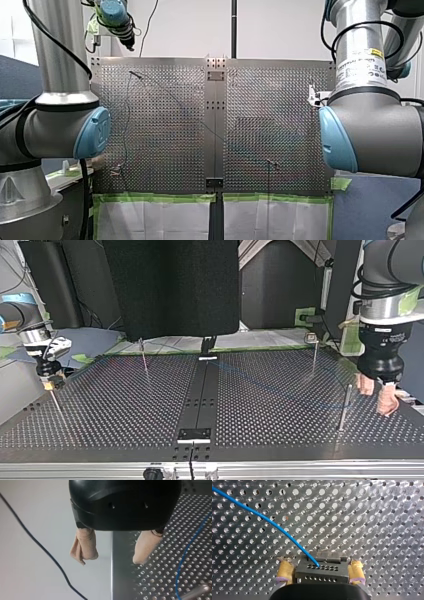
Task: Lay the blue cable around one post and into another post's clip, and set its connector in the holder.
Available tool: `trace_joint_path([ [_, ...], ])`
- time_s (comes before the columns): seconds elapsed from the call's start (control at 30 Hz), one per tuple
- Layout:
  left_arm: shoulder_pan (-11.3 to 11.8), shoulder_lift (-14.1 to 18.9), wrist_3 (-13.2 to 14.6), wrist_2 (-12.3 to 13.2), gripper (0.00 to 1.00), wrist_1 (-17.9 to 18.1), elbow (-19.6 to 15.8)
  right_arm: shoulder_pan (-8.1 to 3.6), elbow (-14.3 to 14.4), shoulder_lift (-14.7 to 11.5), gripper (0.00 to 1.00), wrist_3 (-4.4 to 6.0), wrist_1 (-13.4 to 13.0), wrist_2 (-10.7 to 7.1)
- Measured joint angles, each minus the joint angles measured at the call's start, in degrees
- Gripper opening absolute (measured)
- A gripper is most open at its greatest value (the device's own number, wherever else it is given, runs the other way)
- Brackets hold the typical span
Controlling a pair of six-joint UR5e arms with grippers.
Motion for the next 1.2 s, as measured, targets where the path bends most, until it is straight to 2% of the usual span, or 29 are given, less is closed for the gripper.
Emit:
trace_joint_path([
  [0.3,-0.21,0.00,4.19,-0.05,1.00,-0.45,-0.24,0.00,0.00,0.00,0.99,0.01,0.00,-0.01],
  [0.63,-0.34,-0.24,9.31,-0.24,1.00,1.29,-4.44,0.00,0.01,0.00,0.99,0.00,-0.01,-0.06],
  [0.83,-0.48,-0.45,10.03,-1.59,1.00,1.50,-5.26,0.00,0.00,-0.01,0.99,0.00,0.10,-0.07],
  [1.2,-0.50,-0.36,9.15,-1.81,1.00,2.69,-6.97,0.09,0.01,0.00,0.99,-0.01,0.17,-0.08],
])
